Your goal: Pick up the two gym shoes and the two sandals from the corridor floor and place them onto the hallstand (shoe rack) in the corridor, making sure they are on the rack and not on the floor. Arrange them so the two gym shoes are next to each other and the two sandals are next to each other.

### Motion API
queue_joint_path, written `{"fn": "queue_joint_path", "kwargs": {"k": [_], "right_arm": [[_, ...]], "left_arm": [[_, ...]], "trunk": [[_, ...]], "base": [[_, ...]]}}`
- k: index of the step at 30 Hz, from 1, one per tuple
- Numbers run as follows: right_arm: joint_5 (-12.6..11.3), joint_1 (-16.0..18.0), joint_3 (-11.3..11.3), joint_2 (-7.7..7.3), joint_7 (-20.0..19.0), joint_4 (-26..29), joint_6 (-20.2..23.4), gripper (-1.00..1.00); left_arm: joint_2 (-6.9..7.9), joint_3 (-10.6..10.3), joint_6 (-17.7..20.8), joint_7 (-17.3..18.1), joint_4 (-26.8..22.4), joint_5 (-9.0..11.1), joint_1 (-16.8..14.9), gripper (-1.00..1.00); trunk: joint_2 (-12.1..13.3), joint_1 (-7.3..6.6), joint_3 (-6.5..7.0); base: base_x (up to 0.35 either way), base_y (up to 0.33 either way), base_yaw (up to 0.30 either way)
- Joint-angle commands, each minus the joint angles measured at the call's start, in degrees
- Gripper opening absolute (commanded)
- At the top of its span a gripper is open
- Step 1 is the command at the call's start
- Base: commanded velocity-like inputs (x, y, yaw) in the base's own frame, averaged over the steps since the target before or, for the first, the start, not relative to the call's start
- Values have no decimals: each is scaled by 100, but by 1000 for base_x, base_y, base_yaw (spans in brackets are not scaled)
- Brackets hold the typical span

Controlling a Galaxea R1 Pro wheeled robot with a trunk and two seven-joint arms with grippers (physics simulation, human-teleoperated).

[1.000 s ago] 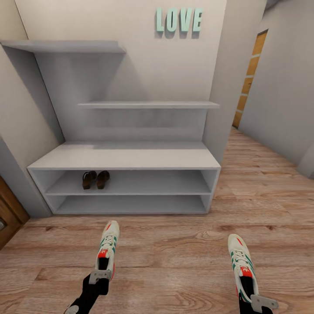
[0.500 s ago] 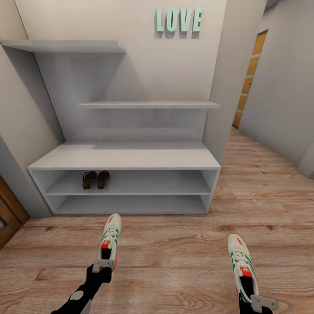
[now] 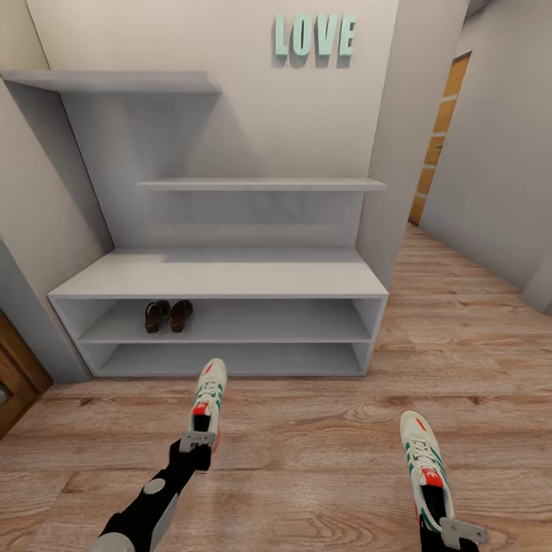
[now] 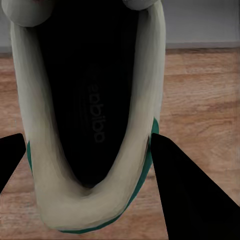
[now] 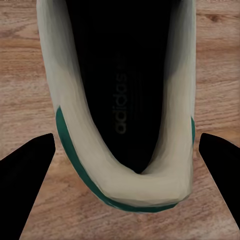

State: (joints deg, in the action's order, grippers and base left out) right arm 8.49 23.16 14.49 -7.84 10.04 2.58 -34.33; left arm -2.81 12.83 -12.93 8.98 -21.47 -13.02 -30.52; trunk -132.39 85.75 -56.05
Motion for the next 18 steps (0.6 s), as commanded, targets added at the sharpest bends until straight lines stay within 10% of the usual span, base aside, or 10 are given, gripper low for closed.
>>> {"fn": "queue_joint_path", "kwargs": {"k": [1,18], "right_arm": [[63,4,27,1,34,-5,-12,-100],[60,4,27,2,33,-3,-12,-100]], "left_arm": [[-18,-41,97,27,-111,-50,-4,-100],[-244,-281,920,24,-1027,-37,-6,-100]], "trunk": [[-2,-1,-5],[-2,-1,-5]], "base": [[0,0,0],[0,0,-50]]}}
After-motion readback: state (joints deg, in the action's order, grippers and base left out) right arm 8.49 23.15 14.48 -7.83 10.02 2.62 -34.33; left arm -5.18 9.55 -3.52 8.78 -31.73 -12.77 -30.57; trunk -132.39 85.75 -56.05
